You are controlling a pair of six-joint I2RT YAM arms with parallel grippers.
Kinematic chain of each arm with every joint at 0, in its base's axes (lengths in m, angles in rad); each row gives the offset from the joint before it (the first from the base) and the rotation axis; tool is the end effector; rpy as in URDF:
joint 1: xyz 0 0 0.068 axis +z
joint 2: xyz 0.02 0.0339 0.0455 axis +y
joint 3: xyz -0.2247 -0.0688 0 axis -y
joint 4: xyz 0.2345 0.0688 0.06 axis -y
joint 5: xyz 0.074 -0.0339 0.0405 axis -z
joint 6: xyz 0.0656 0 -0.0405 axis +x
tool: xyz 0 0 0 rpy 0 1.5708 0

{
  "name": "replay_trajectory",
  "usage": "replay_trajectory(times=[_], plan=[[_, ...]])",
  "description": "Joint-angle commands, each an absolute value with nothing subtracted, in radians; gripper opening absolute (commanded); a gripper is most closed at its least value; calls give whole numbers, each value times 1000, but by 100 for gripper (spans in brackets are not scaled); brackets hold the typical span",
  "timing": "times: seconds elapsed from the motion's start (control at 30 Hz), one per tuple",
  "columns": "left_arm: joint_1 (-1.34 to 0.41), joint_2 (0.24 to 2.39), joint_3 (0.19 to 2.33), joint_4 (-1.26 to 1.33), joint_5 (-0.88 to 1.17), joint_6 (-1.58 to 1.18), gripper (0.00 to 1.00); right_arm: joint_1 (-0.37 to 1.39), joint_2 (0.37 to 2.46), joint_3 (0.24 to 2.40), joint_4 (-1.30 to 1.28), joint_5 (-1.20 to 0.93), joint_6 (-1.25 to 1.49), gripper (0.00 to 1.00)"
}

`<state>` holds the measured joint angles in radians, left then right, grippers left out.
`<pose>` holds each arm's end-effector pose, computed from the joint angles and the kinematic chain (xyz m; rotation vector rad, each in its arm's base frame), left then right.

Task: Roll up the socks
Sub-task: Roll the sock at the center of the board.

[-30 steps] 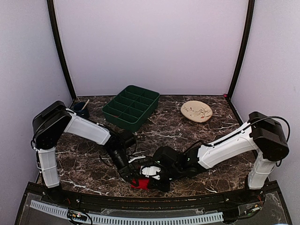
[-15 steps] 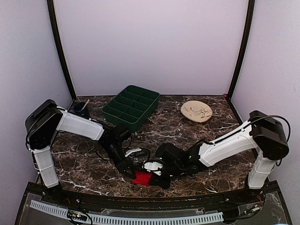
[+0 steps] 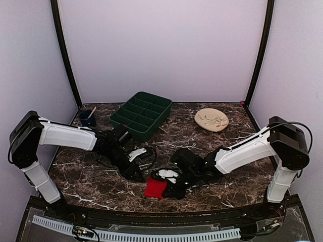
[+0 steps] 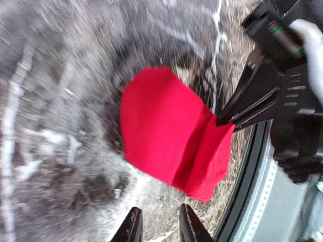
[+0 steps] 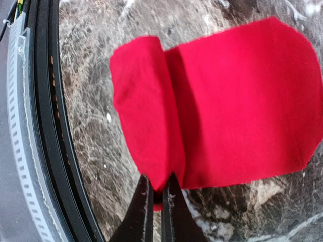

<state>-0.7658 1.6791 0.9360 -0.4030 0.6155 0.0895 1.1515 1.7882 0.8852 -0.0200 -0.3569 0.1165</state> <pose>0.1973 -0.2423 0.1062 1.3206 2.4401 -1.0280 0.1185 0.3222 0.0779 -1.4649 2.2457 0.9212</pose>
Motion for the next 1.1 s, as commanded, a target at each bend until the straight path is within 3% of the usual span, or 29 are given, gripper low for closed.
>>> replay_trajectory(times=[0.0,0.37,0.57,1.07], plan=[[-762,1540,866,-280,504,30,27,1124,1820,895,-85,-429,153,0],[-862,1310,684,-85,332,42,29,1083,1867,948,-131,-562,168,0],[-979,1324,689,-93,234,117,31,1048,1891,967,-140,-655,199,0],[-1078,1446,746,-112,204,224,33,1003,1931,987,-151,-789,225,0]])
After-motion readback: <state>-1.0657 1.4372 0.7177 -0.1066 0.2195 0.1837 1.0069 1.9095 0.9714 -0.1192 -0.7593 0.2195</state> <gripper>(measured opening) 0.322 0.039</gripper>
